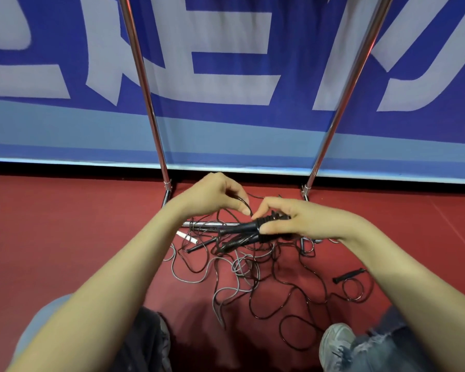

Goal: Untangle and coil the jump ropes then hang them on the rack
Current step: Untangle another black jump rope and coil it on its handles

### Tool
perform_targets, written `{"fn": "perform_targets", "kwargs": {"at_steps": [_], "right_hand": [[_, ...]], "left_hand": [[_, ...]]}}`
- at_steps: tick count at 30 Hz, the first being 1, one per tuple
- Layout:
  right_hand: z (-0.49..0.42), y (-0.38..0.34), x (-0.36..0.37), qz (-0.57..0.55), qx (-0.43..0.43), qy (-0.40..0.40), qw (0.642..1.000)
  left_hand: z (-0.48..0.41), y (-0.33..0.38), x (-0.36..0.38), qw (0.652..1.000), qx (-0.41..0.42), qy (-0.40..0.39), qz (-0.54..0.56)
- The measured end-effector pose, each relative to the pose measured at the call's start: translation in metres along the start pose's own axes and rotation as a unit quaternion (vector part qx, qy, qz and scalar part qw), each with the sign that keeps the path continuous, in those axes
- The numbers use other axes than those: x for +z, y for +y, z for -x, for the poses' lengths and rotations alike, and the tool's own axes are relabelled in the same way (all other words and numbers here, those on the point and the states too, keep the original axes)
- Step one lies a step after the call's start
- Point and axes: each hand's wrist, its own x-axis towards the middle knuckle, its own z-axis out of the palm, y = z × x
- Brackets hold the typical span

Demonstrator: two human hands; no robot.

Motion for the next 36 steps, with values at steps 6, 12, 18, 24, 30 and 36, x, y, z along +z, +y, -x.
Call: {"fn": "perform_targets", "kwargs": {"at_steps": [6,12,18,24,30,36], "right_hand": [[-0.007,0.005,-0.001,0.075,0.075,0.121,0.987],[-0.008,0.015,-0.016,0.200,0.069,0.270,0.939],[-0.009,0.022,-0.018,0.159,0.033,0.379,0.911],[-0.012,0.016,-0.017,0.075,0.060,0.366,0.926],[-0.010,0.013,-0.019,-0.002,0.050,0.407,0.912],[-0.007,0.014,-0.026,-0.119,-0.016,0.431,0.894]], "left_hand": [[-0.001,0.008,0.018,0.989,0.008,0.132,0.060],[-0.001,0.019,0.026,0.940,-0.059,0.088,0.324],[0.000,0.015,0.023,0.943,-0.089,0.042,0.317],[0.007,0.023,0.026,0.946,0.025,0.272,0.173],[0.005,0.020,0.026,0.929,-0.018,0.184,0.321],[0.003,0.006,0.029,0.931,-0.100,-0.016,0.351]]}}
